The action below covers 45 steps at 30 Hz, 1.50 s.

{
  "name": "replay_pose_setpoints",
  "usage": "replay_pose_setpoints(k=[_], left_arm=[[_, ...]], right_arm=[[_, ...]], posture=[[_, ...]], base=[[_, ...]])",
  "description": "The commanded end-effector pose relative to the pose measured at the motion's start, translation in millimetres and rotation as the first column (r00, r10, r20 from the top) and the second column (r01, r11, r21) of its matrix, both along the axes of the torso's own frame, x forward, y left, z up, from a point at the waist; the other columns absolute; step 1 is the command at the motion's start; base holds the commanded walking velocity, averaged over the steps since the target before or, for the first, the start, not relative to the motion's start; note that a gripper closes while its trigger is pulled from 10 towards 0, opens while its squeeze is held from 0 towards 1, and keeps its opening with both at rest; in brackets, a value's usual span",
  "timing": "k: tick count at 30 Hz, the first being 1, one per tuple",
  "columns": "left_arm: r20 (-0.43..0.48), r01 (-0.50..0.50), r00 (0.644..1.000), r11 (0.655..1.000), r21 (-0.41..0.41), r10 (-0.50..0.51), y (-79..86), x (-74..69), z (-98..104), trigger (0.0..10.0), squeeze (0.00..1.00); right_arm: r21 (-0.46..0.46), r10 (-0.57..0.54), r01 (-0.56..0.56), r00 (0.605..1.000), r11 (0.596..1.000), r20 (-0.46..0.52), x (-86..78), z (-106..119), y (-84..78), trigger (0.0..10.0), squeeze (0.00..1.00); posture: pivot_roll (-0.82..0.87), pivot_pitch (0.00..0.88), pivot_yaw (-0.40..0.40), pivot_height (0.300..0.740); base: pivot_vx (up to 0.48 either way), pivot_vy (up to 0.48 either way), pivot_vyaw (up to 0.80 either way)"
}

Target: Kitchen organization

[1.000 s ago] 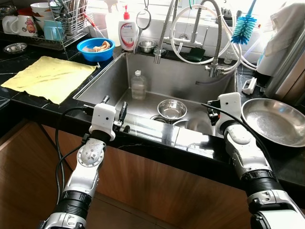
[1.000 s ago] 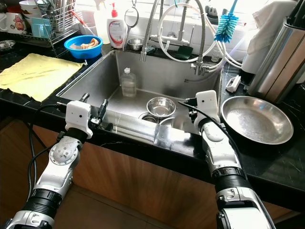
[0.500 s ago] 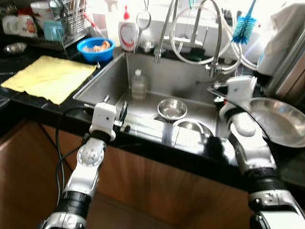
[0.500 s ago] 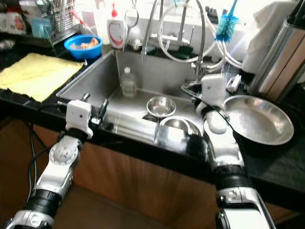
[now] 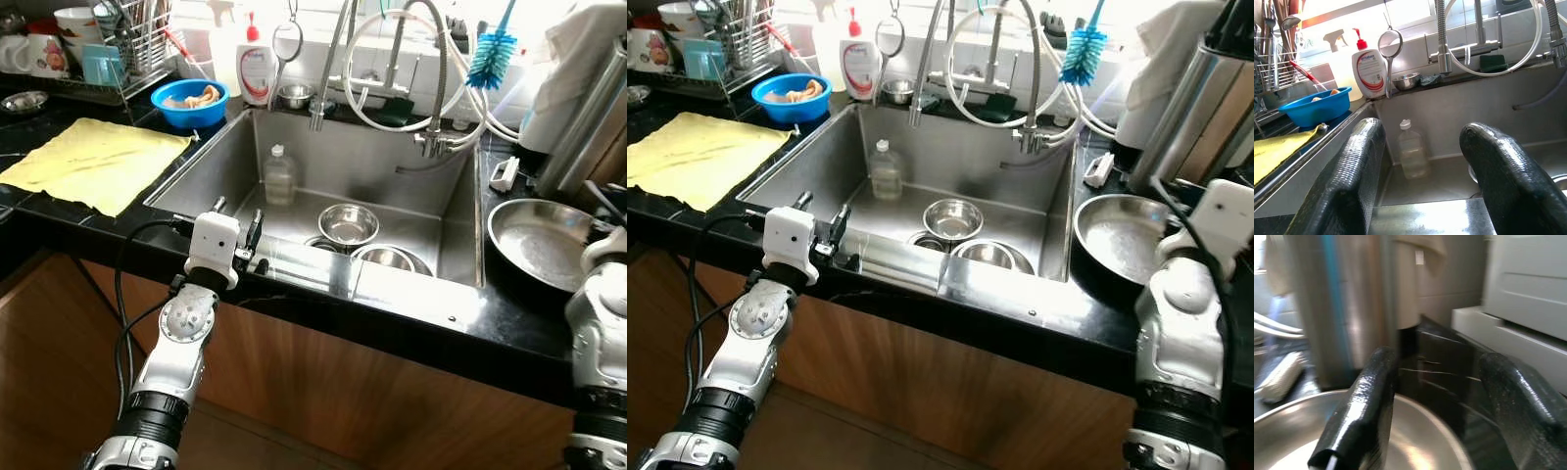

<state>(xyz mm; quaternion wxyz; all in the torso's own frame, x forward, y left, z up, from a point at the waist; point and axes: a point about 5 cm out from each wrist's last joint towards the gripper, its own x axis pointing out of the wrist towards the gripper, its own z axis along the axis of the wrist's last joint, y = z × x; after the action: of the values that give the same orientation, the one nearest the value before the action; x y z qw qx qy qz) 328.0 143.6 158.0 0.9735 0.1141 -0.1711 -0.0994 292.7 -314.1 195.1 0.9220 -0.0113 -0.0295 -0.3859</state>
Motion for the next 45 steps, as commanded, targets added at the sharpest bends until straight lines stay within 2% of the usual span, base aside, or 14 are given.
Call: replay_pose_setpoints(k=[1,2,4,7,9,10,18,21,31,35,45], left_arm=[[-0.004,-0.002,1.000,1.000,0.004,0.002,0.3,0.6,0.4,10.0,0.00],[-0.004,-0.002,1.000,1.000,0.004,0.002,0.2,0.6,0.3,10.0,0.00],[-0.004,0.000,1.000,1.000,0.005,0.000,-0.1,0.4,0.4,10.0,0.00],[-0.004,-0.001,1.000,1.000,0.006,0.001,0.0,0.5,0.4,10.0,0.00],[-0.004,-0.001,1.000,1.000,0.006,0.001,0.1,0.5,0.4,10.0,0.00],[-0.004,-0.001,1.000,1.000,0.006,0.001,0.2,0.5,0.4,10.0,0.00],[-0.003,-0.003,1.000,1.000,0.010,0.003,1.4,0.2,0.2,10.0,0.00],[-0.003,-0.002,1.000,1.000,0.010,0.003,1.4,0.1,0.1,10.0,0.00],[0.006,-0.003,1.000,1.000,0.011,0.003,1.6,1.1,2.5,10.0,0.00],[0.012,0.009,1.000,0.999,0.043,-0.010,-0.3,-0.1,2.1,10.0,0.00],[0.012,0.008,1.000,0.999,0.035,-0.009,-1.1,1.4,3.0,10.0,0.00]], right_arm=[[0.016,-0.053,0.052,0.998,0.999,0.030,-7.7,7.5,-4.6,10.0,1.00],[0.015,-0.059,0.058,0.998,0.998,0.029,-8.5,7.7,-5.2,10.0,1.00],[0.085,-0.076,0.074,0.997,0.994,0.026,-9.7,2.2,-6.1,10.0,1.00],[0.111,-0.067,0.066,0.998,0.992,0.011,-9.0,-1.9,-4.7,10.0,1.00],[0.136,-0.059,0.059,0.998,0.989,-0.005,-7.9,-5.5,-3.0,10.0,0.09],[0.154,-0.057,0.058,0.998,0.986,-0.013,-7.6,-7.2,-1.9,10.0,0.00],[0.194,-0.020,0.035,0.997,0.980,-0.080,-3.2,-18.1,2.6,10.0,0.00],[0.181,-0.020,0.035,0.996,0.983,-0.087,-2.9,-18.9,3.1,10.0,0.00],[0.345,-0.030,0.059,0.996,0.937,-0.090,-2.7,-34.5,6.2,10.0,0.00],[0.349,-0.035,0.065,0.995,0.935,-0.089,-3.5,-34.6,5.2,10.0,0.00],[0.332,-0.064,0.070,0.998,0.941,-0.029,-2.3,-21.6,2.2,10.0,0.00]], posture=[[0.05,0.000,-0.031,0.740],[0.05,0.000,-0.031,0.740],[0.05,0.000,-0.031,0.740],[0.05,0.000,-0.032,0.740],[0.05,0.000,-0.032,0.740],[0.06,0.000,-0.032,0.740],[0.06,0.000,-0.035,0.740],[0.06,0.000,-0.035,0.740],[0.07,0.000,-0.036,0.740],[0.07,0.000,-0.036,0.740],[0.06,0.000,-0.034,0.740]], base=[[0.000,0.000,0.00],[0.000,0.000,0.00],[0.000,0.000,0.00],[0.000,0.000,0.00],[0.000,0.000,0.00],[0.000,0.000,0.00],[0.000,0.000,0.00],[0.000,0.000,0.00],[0.000,0.000,0.00],[0.000,0.000,0.00],[0.000,0.000,0.00]])
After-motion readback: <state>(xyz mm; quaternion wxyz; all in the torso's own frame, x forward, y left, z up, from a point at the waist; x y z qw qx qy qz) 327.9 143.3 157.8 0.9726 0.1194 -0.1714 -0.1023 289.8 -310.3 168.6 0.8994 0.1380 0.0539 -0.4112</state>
